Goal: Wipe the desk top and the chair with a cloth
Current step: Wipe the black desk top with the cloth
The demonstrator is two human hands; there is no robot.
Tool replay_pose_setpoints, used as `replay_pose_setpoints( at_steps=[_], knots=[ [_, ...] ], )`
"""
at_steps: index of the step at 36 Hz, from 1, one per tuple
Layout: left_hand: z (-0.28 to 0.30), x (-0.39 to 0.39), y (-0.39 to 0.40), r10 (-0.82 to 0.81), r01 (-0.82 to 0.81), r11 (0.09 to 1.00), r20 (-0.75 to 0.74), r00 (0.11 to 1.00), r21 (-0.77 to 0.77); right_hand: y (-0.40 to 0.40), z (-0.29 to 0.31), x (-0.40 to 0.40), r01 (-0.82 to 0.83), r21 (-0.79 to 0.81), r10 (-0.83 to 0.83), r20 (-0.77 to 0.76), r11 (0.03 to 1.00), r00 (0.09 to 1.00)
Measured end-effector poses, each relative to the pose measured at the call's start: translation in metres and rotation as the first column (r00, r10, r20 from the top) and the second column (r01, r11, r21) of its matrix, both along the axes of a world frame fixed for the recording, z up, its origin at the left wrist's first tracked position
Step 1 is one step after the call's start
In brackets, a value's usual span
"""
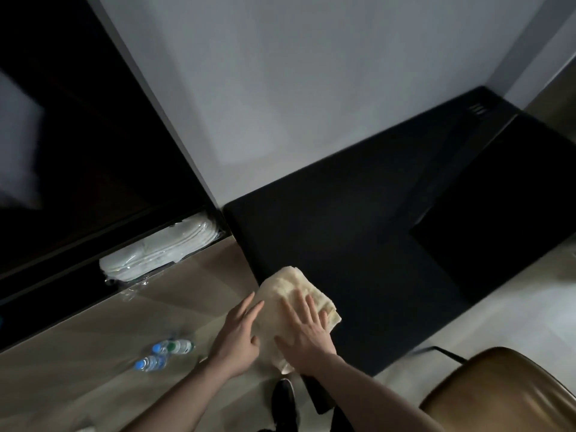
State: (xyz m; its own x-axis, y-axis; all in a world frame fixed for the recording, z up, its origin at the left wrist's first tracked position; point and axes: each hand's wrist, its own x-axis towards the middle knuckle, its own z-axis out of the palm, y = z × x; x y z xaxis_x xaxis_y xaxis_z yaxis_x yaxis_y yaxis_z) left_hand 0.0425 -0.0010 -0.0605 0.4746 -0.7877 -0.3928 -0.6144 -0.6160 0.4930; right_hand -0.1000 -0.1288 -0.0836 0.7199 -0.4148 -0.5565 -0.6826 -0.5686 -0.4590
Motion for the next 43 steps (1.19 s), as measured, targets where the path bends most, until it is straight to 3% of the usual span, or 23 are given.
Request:
replay_pose_setpoints(
  at_steps=[3, 6, 15, 31, 43],
  knots=[
    [-0.007, -0.014, -0.019, -0.130, 0.130, 0.991, -0.008, 0.991, 0.034, -0.027, 0.004, -0.034, 0.097, -0.059, -0.094, 0.039, 0.994, 0.995],
    [-0.018, -0.028, -0.034, -0.250, 0.249, 0.949, -0.019, 0.968, 0.193, -0.059, 0.000, -0.075, 0.179, -0.139, -0.186, -0.037, 0.974, 0.982],
    [-0.033, -0.046, -0.070, -0.300, 0.263, 0.882, 0.038, 0.953, 0.391, -0.133, -0.003, -0.146, 0.274, -0.183, -0.297, -0.114, 0.944, 0.948],
    [-0.041, -0.071, -0.139, -0.074, 0.079, 0.850, -0.029, 0.997, 0.520, -0.202, -0.030, -0.168, -0.003, -0.170, -0.024, -0.160, 0.985, 0.987],
    [-0.040, -0.071, -0.149, -0.001, 0.027, 0.893, -0.059, 0.998, 0.449, -0.221, -0.028, -0.176, 0.059, -0.222, -0.083, -0.102, 0.973, 0.991]
  ],
)
